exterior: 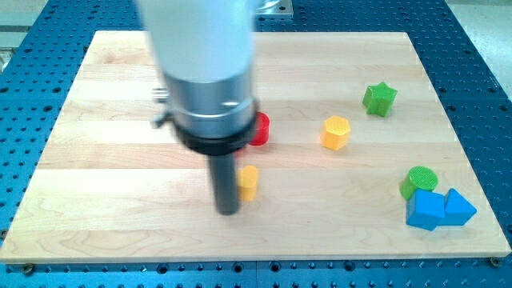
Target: Move the yellow heart into the yellow hexagon
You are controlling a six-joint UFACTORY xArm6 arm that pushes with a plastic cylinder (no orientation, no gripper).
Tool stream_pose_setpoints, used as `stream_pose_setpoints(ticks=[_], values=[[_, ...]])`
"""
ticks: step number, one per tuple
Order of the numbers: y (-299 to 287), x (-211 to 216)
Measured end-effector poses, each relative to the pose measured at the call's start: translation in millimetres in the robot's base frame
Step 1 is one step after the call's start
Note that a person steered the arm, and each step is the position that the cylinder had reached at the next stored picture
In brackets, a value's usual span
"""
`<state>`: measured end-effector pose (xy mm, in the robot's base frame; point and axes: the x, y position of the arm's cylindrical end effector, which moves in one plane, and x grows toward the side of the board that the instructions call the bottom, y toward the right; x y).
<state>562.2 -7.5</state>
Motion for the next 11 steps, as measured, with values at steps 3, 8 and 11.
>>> stream_pose_setpoints(ticks=[3, 8, 11], values=[[-34.1, 29.1], [44.4, -79.8], [120.9, -47.5]])
